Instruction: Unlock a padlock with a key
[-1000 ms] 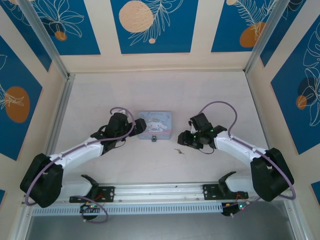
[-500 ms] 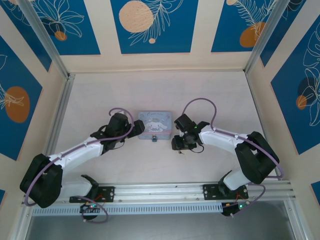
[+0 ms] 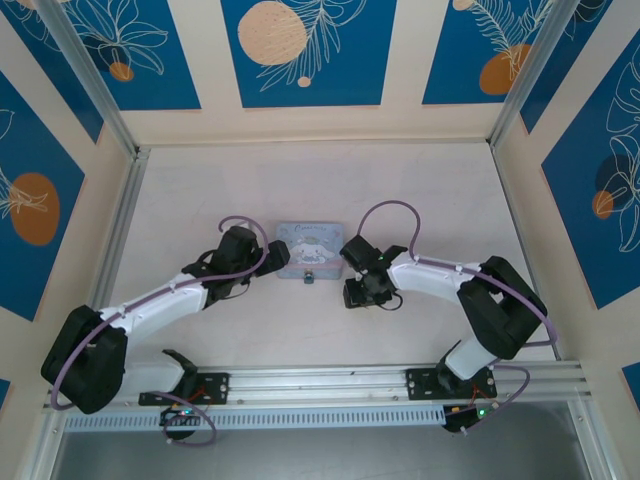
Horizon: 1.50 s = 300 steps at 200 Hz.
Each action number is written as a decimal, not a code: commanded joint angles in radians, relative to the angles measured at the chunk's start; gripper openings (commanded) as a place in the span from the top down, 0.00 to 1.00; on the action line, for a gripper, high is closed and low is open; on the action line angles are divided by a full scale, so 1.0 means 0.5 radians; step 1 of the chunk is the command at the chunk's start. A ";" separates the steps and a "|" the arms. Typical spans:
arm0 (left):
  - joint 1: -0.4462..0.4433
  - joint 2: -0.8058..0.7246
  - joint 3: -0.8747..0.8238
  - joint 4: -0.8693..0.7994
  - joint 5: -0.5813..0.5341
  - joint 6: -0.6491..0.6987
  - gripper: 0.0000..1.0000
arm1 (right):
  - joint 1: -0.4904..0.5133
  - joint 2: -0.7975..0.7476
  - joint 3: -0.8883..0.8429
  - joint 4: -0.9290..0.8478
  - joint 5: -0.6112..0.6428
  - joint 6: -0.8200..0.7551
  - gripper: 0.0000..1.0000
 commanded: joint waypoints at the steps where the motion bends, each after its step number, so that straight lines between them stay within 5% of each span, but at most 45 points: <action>1: -0.008 0.021 0.063 0.024 0.021 0.010 0.01 | 0.018 0.055 0.041 -0.016 0.067 -0.047 0.58; 91: -0.009 0.040 0.077 0.048 0.039 -0.001 0.01 | 0.139 0.169 0.086 -0.099 0.147 -0.005 0.66; 179: -0.010 0.026 0.117 0.017 0.064 0.006 0.01 | 0.145 0.135 0.089 -0.097 0.179 -0.003 1.00; 196: -0.007 0.013 0.136 0.001 0.083 0.010 0.01 | 0.127 0.062 0.088 -0.102 0.166 -0.010 1.00; 300: -0.024 0.019 0.260 0.169 0.539 -0.288 0.01 | -0.236 -0.678 -0.103 0.320 -0.741 0.216 1.00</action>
